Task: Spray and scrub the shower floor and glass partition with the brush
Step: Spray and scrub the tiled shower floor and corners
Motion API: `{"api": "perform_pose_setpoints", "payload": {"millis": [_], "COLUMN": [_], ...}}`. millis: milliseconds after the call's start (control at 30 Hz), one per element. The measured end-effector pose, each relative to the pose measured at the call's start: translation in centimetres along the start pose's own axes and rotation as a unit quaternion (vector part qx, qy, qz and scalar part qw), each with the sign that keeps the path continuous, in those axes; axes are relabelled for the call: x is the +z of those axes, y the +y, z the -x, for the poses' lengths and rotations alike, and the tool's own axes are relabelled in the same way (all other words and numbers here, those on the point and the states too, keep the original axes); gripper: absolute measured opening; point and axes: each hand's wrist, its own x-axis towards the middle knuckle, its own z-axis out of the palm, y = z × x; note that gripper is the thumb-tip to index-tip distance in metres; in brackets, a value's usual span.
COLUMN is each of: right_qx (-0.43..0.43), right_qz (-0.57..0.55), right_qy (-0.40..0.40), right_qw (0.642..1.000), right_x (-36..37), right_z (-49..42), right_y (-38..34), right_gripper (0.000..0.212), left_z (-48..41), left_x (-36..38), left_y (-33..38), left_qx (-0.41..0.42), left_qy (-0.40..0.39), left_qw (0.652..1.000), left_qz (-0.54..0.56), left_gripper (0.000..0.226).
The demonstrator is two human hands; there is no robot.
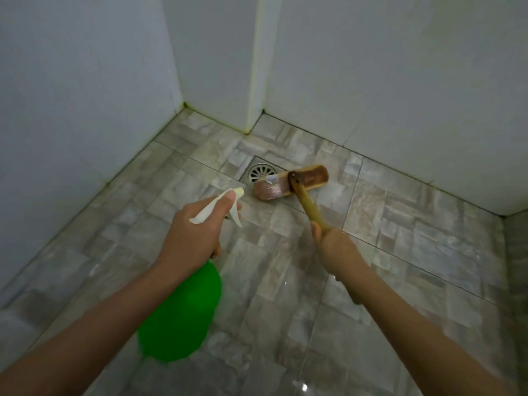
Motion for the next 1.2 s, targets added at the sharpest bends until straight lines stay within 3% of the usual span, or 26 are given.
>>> {"api": "perform_pose_setpoints", "payload": {"millis": [133,267,433,567,667,800,867,933,1200], "right_qx": [-0.037,-0.037,-0.016,-0.071,-0.151,-0.277,-0.291,-0.248,-0.231], "right_qz": [0.019,-0.011,0.026,0.038,0.039,0.097,0.125,0.076,0.283], "right_qy": [0.028,0.029,-0.002,0.01,0.007,0.004,-0.034,-0.07,-0.093], "right_qw": [0.999,0.999,1.0,0.997,0.988,0.956,0.948,0.963,0.926], "right_x": [-2.3,-4.8,-0.4,-0.9,-1.7,-0.1,0.5,0.9,-0.9], "right_z": [-4.8,-9.3,-3.0,-2.7,-3.3,-4.0,-5.0,-6.3,-4.9], "right_y": [-6.3,-11.7,-5.0,-5.4,-9.8,-18.6,-23.6,-26.3,-17.9], "right_gripper": [0.059,0.061,0.056,0.056,0.056,0.057,0.052,0.043,0.048], "left_z": [0.5,0.7,1.8,3.3,4.2,5.0,5.2,5.2,5.1], "left_x": [-1.7,-3.0,-5.1,-7.9,-9.9,-11.5,-11.5,-11.5,-13.4], "left_y": [-0.6,-1.1,-1.3,-1.5,-1.9,-3.1,-3.4,-3.6,-3.9], "left_qx": [-0.002,0.0,-0.014,-0.019,-0.017,-0.027,-0.035,-0.037,-0.041], "left_qy": [0.011,0.03,0.051,0.094,0.13,0.143,0.143,0.143,0.159], "left_qw": [1.0,0.999,0.999,0.995,0.991,0.989,0.989,0.989,0.986], "left_qz": [0.001,-0.025,-0.007,0.003,0.003,-0.009,-0.008,0.0,0.037], "left_gripper": [0.029,0.038,0.038,0.034,0.033,0.053,0.054,0.055,0.059]}}
